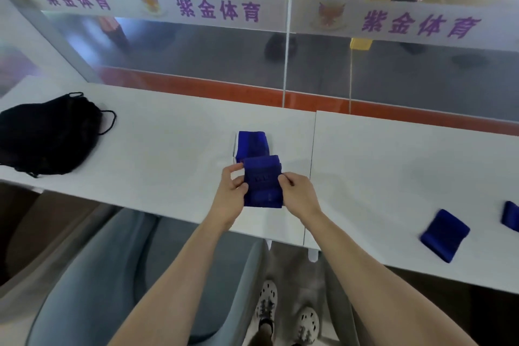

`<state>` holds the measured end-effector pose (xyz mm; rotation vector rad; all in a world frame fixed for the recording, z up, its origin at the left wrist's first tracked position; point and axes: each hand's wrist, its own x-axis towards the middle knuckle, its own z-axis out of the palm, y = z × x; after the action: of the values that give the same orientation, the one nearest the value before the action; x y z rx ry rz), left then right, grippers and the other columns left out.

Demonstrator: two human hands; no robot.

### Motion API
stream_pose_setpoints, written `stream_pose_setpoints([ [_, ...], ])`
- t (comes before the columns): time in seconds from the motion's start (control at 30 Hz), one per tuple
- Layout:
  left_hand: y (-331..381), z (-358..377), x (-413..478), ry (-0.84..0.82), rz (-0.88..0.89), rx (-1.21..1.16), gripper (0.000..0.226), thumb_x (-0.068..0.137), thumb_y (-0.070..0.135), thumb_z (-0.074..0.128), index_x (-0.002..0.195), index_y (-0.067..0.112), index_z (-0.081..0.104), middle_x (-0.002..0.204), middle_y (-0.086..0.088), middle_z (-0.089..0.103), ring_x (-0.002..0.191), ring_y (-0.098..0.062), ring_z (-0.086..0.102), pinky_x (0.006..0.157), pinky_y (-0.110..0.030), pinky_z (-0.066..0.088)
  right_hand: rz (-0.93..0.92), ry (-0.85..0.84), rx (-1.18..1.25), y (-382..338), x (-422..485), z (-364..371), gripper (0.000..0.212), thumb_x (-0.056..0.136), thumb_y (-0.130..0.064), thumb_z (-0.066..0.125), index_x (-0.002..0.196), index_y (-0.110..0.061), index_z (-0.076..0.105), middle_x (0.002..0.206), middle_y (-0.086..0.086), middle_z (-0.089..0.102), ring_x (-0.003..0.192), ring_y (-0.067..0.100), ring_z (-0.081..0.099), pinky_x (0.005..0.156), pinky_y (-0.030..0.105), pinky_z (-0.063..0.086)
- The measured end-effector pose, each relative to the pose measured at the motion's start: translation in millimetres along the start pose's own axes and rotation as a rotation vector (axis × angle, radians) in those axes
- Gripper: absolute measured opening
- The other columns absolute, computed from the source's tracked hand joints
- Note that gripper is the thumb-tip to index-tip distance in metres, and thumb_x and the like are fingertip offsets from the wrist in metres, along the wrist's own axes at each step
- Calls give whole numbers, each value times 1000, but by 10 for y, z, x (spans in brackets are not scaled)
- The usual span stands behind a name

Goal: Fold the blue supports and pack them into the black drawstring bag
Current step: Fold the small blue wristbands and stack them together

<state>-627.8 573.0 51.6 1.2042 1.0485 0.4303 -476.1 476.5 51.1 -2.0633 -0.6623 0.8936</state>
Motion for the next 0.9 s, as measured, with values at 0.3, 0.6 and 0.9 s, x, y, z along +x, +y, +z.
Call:
stream_pose_setpoints([
  [0.3,-128,-177,2,146,-4,-194,56,104,-14,35,137,28,51,110,-9,83,95,-28,78,77,-41,64,-142,78,-434,-7,-95,246,51,107,-37,57,64,-11,64,61,5,61,60,27,56,60,37,47],
  [0.6,-171,-216,20,90,-2,-115,50,107,4,61,145,33,48,124,-11,79,110,-32,79,95,-49,65,-232,60,-434,50,-57,296,27,105,-39,68,98,-16,80,105,-2,67,83,22,72,80,34,56],
  [0.9,-188,-322,111,-63,-84,-59,41,105,-8,56,141,11,64,123,-14,81,117,-38,77,94,-51,65,54,-176,165,123,81,213,21,101,-33,75,117,-20,74,97,6,84,84,25,83,86,51,68],
])
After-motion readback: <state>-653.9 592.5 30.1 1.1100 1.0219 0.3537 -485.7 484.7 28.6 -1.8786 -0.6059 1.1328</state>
